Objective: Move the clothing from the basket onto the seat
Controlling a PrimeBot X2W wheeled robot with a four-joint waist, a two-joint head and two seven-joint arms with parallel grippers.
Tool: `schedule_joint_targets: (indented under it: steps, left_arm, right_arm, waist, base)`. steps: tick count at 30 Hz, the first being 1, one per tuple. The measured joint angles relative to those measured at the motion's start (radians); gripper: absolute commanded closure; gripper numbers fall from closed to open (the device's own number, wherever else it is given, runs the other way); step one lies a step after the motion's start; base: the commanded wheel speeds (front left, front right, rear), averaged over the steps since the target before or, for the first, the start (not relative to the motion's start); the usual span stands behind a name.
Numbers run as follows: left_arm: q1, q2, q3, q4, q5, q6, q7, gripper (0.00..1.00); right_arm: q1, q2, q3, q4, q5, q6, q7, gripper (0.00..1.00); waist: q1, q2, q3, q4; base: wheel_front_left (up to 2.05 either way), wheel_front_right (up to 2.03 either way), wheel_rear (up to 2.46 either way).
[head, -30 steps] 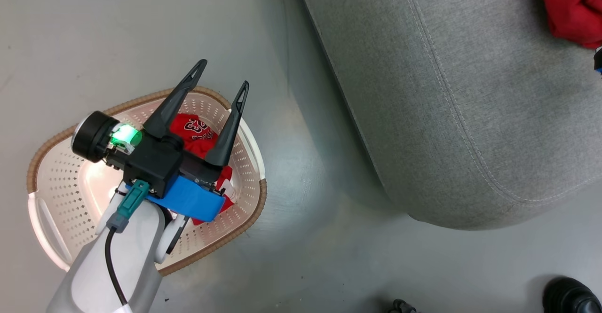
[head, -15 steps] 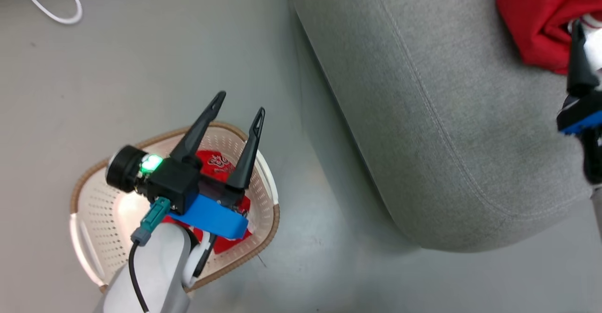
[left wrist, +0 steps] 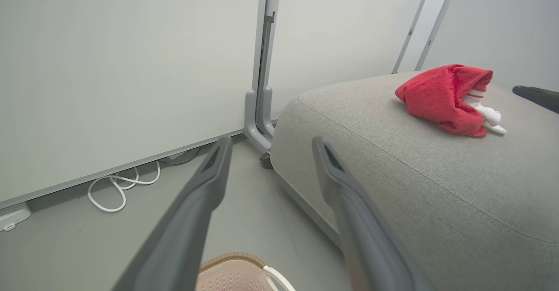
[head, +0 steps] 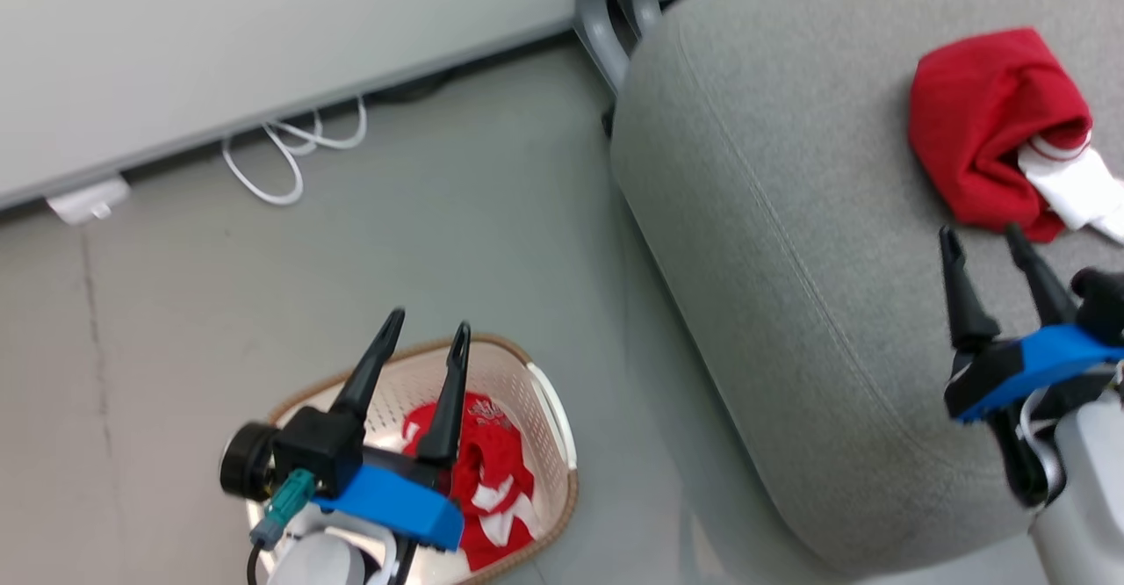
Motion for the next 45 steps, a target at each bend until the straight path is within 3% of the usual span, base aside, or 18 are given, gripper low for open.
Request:
schedule_joint_targets:
  steps: [10,22,30,45]
  left_arm:
    - [0.126,-0.027,0.072,0.027,-0.005,0.0,0.0,0.0]
    - [0.163,-0.035,0.156,0.033,-0.002,0.0,0.0,0.0]
    - [0.167,-0.033,0.214,0.053,0.011,0.0,0.0,0.0]
    - [0.178,-0.034,0.26,0.064,0.022,0.0,0.0,0.0]
  right_arm:
    - [0.231,0.058,-0.022,-0.206,-0.076,0.0,0.04,0.0]
    - [0.404,0.169,-0.057,-0.418,-0.129,0.0,0.11,0.0]
    - [0.439,0.191,-0.046,-0.465,-0.142,0.0,0.133,0.0]
    - [0.459,0.218,-0.023,-0.472,-0.122,0.0,0.137,0.0]
  waist:
    - [0.0,0.0,-0.168,0.087]
    - [0.0001,0.0,-0.248,0.236]
    - [0.0002,-0.0001,-0.26,0.284]
    - [0.0003,-0.0001,-0.265,0.291]
  base:
    - [0.0,0.0,0.0]
    - [0.0,0.0,0.0]
    - [0.0,0.0,0.0]
    - [0.0,0.0,0.0]
